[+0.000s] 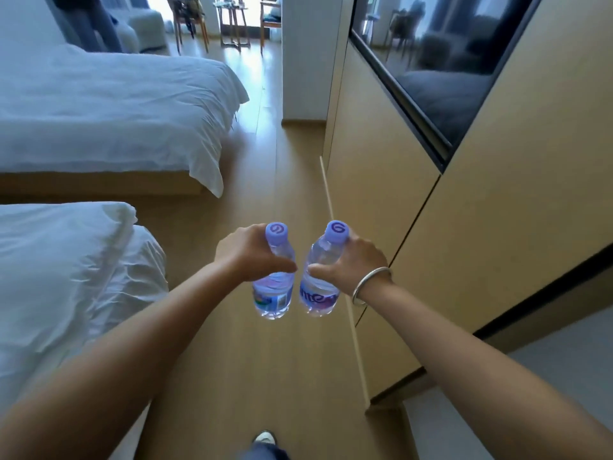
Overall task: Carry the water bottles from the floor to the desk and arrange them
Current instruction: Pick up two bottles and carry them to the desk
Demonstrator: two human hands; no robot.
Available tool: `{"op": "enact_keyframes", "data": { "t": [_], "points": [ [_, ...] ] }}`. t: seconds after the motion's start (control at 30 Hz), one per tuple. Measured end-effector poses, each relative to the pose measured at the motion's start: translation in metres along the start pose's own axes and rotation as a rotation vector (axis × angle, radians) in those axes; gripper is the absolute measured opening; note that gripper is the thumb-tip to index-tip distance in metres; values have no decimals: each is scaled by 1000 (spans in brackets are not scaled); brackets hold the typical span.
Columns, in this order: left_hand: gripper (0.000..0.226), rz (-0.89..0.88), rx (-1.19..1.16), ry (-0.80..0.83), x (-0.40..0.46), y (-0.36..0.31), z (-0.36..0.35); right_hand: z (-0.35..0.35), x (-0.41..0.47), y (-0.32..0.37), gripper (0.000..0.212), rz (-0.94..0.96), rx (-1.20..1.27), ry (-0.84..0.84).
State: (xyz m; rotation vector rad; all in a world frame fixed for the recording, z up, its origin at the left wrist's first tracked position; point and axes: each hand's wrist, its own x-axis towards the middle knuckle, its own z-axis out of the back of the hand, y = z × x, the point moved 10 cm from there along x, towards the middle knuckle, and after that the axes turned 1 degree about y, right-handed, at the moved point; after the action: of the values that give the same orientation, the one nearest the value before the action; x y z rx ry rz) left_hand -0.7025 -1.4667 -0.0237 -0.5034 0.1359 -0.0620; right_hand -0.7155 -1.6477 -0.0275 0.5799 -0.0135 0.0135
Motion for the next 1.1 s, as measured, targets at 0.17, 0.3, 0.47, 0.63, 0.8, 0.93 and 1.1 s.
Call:
{"op": "enact_keyframes", "data": {
  "t": [0.17, 0.3, 0.47, 0.63, 0.8, 0.93, 1.1],
  "points": [
    [32, -6, -1, -26, 45, 14, 27, -6, 54, 20, 51, -1, -45, 26],
    [20, -3, -26, -21, 81, 31, 42, -15, 98, 35, 50, 4, -58, 29],
    [31, 7, 8, -34, 127, 50, 62, -34, 147, 57, 52, 19, -49, 57],
    [31, 24, 15, -46, 180, 63, 75, -52, 202, 63, 50, 43, -39, 97],
    [28, 26, 40, -9, 256, 65, 74, -68, 277, 62, 54, 94, -81, 113],
    [28, 35, -4, -17, 330, 66, 80, -71, 352, 62, 64, 155, -153, 121],
    [23, 85, -41, -50, 419, 70, 94, -67, 451, 58, 64, 187, -197, 147]
  ]
}}
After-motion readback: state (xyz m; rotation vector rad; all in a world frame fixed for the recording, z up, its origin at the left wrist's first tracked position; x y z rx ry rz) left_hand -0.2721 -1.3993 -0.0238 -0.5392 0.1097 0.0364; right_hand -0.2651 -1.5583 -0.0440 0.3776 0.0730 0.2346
